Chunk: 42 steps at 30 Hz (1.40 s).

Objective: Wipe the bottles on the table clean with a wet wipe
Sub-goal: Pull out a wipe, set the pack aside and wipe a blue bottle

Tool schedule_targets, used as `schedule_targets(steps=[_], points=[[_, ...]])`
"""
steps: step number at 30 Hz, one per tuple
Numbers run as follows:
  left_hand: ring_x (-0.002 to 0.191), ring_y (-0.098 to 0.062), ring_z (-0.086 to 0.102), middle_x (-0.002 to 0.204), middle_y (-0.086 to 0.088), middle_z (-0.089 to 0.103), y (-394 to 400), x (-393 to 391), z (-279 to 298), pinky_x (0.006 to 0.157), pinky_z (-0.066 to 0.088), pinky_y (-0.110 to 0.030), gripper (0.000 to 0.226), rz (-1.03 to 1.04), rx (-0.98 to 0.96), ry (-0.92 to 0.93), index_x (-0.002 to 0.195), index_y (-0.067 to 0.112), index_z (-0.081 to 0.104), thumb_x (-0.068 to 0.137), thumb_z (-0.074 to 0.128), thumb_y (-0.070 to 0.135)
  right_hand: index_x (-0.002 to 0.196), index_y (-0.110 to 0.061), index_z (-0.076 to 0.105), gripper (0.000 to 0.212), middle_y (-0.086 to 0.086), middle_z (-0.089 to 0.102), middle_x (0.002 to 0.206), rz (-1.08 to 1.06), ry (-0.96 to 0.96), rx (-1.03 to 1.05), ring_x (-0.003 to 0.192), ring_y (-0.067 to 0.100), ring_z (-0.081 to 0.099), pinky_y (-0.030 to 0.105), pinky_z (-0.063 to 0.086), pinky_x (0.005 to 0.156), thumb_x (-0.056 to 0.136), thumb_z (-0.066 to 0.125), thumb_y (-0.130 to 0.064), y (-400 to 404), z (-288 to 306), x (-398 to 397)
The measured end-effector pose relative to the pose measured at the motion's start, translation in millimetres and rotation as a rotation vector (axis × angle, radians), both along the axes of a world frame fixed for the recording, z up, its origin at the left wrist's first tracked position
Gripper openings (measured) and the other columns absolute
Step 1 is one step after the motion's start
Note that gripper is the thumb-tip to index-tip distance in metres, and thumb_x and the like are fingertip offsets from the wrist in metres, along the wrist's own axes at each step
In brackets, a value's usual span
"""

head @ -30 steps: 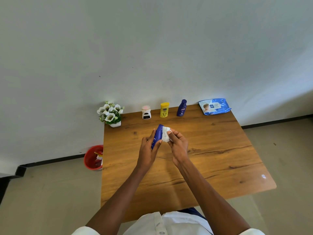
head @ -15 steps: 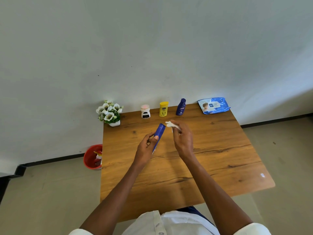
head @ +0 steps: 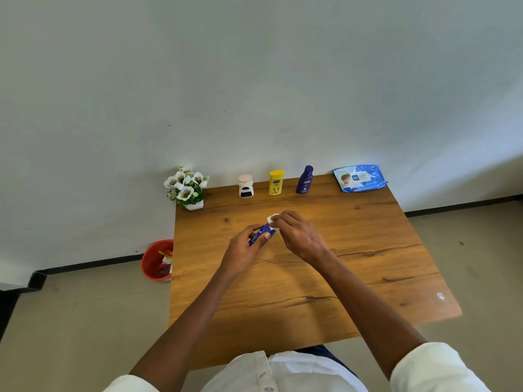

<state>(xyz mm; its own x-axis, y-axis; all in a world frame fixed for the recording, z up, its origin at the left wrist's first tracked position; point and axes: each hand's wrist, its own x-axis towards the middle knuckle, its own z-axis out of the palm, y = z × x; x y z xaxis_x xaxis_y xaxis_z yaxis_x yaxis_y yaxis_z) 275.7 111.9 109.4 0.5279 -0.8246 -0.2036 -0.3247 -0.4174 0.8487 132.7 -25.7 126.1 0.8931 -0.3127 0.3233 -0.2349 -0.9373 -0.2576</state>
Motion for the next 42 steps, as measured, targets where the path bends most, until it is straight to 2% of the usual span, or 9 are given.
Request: schedule_targets(steps=[9, 16, 19, 23, 26, 29, 35, 38, 42], points=[[0.059, -0.023, 0.063, 0.099, -0.024, 0.073, 1, -3, -3, 0.052, 0.052, -0.032, 0.048, 0.218, -0.050, 0.657, 0.120, 0.010, 0.063, 0.097, 0.054, 0.051, 0.104, -0.013, 0.070, 0.025, 0.003, 0.070, 0.106, -0.055, -0.010, 0.072, 0.099, 0.023, 0.064, 0.030, 0.053, 0.078, 0.083, 0.068, 0.002, 3, -32, -20], [0.069, -0.029, 0.066, 0.111, -0.025, 0.071, 11, -1, -7, 0.058, 0.055, -0.035, 0.053, 0.172, -0.125, 0.846, 0.132, 0.010, 0.059, 0.101, 0.046, 0.051, 0.100, -0.019, 0.069, 0.014, 0.011, 0.072, 0.100, -0.731, -0.192, 1.113, 0.086, 0.020, 0.066, 0.040, 0.055, 0.077, 0.094, 0.060, -0.009, 2, -35, -28], [0.074, -0.029, 0.066, 0.118, -0.025, 0.069, 13, -2, -7, 0.060, 0.054, -0.036, 0.054, 0.166, -0.132, 0.936, 0.135, 0.011, 0.058, 0.103, 0.039, 0.051, 0.104, -0.010, 0.067, 0.013, 0.020, 0.070, 0.111, -0.766, -0.434, 1.566, 0.095, 0.021, 0.068, 0.039, 0.057, 0.090, 0.095, 0.061, -0.003, 3, -24, -22], [0.074, -0.029, 0.066, 0.114, -0.023, 0.070, 12, -1, -8, 0.063, 0.055, -0.038, 0.058, 0.201, -0.127, 0.971, 0.136, 0.011, 0.056, 0.102, 0.037, 0.055, 0.113, -0.005, 0.067, 0.020, 0.010, 0.066, 0.118, -0.722, -0.664, 1.797, 0.110, 0.023, 0.065, 0.034, 0.056, 0.094, 0.099, 0.054, -0.008, 7, -3, -13], [0.074, -0.029, 0.066, 0.110, -0.022, 0.069, 10, 0, -10, 0.064, 0.055, -0.039, 0.062, 0.215, -0.129, 0.958, 0.135, 0.009, 0.056, 0.100, 0.041, 0.058, 0.114, -0.005, 0.070, 0.022, 0.004, 0.068, 0.110, -0.685, -0.694, 1.726, 0.108, 0.021, 0.064, 0.036, 0.055, 0.096, 0.100, 0.058, -0.017, 14, 6, -6], [0.077, -0.030, 0.067, 0.113, -0.023, 0.069, 7, -1, -12, 0.066, 0.055, -0.039, 0.067, 0.196, -0.127, 0.924, 0.135, 0.010, 0.056, 0.094, 0.047, 0.063, 0.113, -0.016, 0.073, 0.019, -0.006, 0.073, 0.103, -0.626, -0.615, 1.339, 0.099, 0.013, 0.067, 0.034, 0.055, 0.090, 0.096, 0.064, -0.017, 22, 10, 5], [0.080, -0.030, 0.066, 0.107, -0.017, 0.070, 0, -11, -10, 0.067, 0.055, -0.038, 0.065, 0.162, -0.159, 0.856, 0.136, 0.012, 0.057, 0.095, 0.049, 0.061, 0.134, -0.018, 0.060, 0.033, -0.007, 0.059, 0.126, -0.495, -0.363, 0.756, 0.113, 0.004, 0.056, 0.017, 0.049, 0.089, 0.101, 0.057, -0.019, 37, 16, 25], [0.079, -0.029, 0.066, 0.100, -0.016, 0.070, -2, -17, -8, 0.065, 0.055, -0.038, 0.064, 0.144, -0.199, 0.751, 0.133, 0.010, 0.058, 0.096, 0.050, 0.062, 0.131, -0.012, 0.062, 0.030, 0.001, 0.060, 0.127, -0.506, -0.342, 0.679, 0.110, 0.008, 0.059, 0.006, 0.045, 0.080, 0.102, 0.056, -0.017, 40, 13, 29], [0.080, -0.026, 0.066, 0.101, -0.012, 0.071, -1, -22, -9, 0.068, 0.056, -0.036, 0.054, 0.136, -0.248, 0.634, 0.142, 0.016, 0.054, 0.101, 0.047, 0.051, 0.116, -0.014, 0.066, 0.018, 0.000, 0.063, 0.112, -0.565, -0.408, 0.675, 0.097, 0.007, 0.061, 0.019, 0.052, 0.077, 0.100, 0.058, -0.018, 39, 15, 30]])
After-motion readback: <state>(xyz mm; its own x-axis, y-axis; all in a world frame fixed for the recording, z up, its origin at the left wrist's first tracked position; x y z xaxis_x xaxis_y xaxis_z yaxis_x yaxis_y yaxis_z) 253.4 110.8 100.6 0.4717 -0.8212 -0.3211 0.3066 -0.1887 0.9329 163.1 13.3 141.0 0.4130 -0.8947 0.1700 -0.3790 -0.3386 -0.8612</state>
